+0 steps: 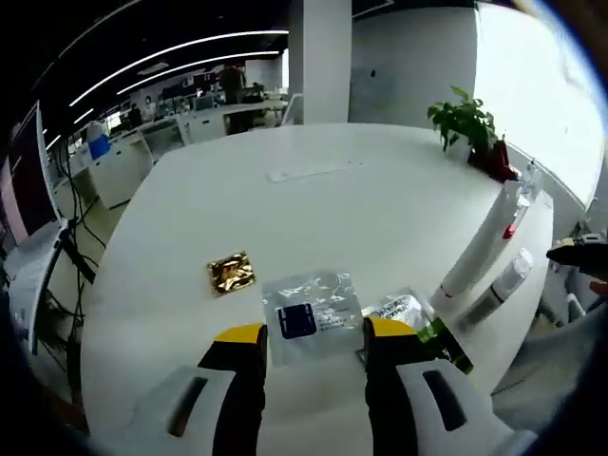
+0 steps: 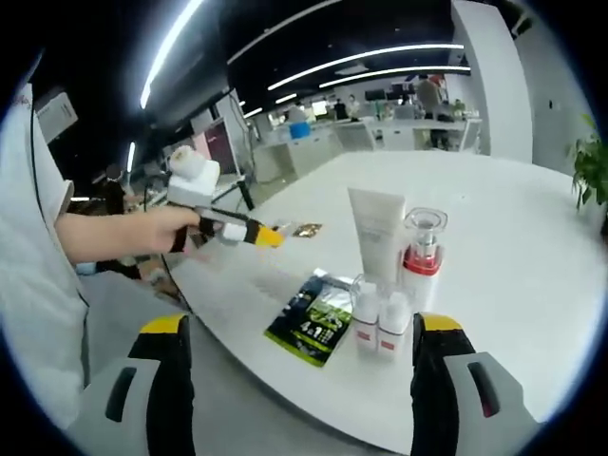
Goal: Arrange the skincare products in the storage area until every visible bottle or jar stands upright without overlapping.
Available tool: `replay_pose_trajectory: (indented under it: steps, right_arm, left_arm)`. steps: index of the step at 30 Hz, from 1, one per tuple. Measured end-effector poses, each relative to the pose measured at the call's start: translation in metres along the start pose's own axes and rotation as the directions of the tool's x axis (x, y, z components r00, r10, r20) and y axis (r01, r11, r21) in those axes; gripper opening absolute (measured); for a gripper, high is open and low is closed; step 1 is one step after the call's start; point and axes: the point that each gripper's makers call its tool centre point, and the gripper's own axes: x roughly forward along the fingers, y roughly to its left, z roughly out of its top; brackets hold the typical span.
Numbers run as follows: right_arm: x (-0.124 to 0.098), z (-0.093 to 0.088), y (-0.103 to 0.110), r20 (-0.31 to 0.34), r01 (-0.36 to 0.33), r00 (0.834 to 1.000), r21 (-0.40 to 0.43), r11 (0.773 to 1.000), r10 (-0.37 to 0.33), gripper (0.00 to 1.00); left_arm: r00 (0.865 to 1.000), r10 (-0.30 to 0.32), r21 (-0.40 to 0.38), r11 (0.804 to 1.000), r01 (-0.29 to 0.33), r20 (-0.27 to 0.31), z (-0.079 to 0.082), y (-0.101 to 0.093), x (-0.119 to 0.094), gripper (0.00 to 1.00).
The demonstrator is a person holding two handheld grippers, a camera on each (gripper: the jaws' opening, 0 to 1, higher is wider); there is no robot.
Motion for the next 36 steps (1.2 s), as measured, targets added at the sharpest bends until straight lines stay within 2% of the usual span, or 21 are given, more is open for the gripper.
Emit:
replay_pose_trajectory:
  steps: [4,9,13,16,21,25,28,31,35,36]
  right_arm:
    - [-0.001,0.003,0.007,0.004,-0.032,0.999,0.005,0.999,0.032,0.96]
    - [-0.003,0.025,0.025,0.098,-0.109,0.990,0.111,0.988,0.098,0.94]
    - [-0.001,0.035,0.036,0.129,-0.152,0.982,0.130,0.980,0.136,0.92]
    - [0.000,0.046,0.044,0.190,-0.209,0.967,0.204,0.956,0.171,0.90]
    - [0.007,0.062,0.053,0.237,-0.277,0.947,0.255,0.926,0.217,0.87]
    - [0.015,0.077,0.057,0.292,-0.334,0.926,0.337,0.880,0.239,0.83]
    - [0.021,0.080,0.056,0.309,-0.340,0.923,0.365,0.867,0.232,0.80]
    - [0.029,0.075,0.058,0.292,-0.339,0.927,0.393,0.855,0.234,0.76]
    - [0.040,0.070,0.059,0.266,-0.334,0.934,0.423,0.842,0.236,0.67]
    - [0.045,0.071,0.058,0.270,-0.340,0.933,0.457,0.822,0.236,0.65]
  left_arm:
    - [1.000,-0.018,0.016,1.000,0.018,0.026,0.003,-0.006,-0.012,0.40]
    - [0.997,-0.033,0.076,0.997,0.028,0.063,0.008,-0.020,-0.031,0.40]
    - [0.994,-0.060,0.138,0.989,0.046,0.094,0.012,-0.034,-0.045,0.40]
    - [0.992,-0.072,0.159,0.986,0.054,0.107,0.011,-0.042,-0.054,0.40]
    - [0.984,-0.100,0.198,0.978,0.070,0.146,0.014,-0.055,-0.070,0.40]
    - [0.974,-0.124,0.220,0.972,0.081,0.190,0.021,-0.065,-0.084,0.40]
    - [0.967,-0.140,0.229,0.969,0.090,0.215,0.026,-0.071,-0.093,0.40]
    - [0.962,-0.146,0.254,0.963,0.085,0.230,0.028,-0.075,-0.100,0.40]
    - [0.953,-0.172,0.286,0.953,0.096,0.251,0.032,-0.085,-0.112,0.40]
    - [0.951,-0.183,0.296,0.949,0.105,0.250,0.032,-0.089,-0.115,0.40]
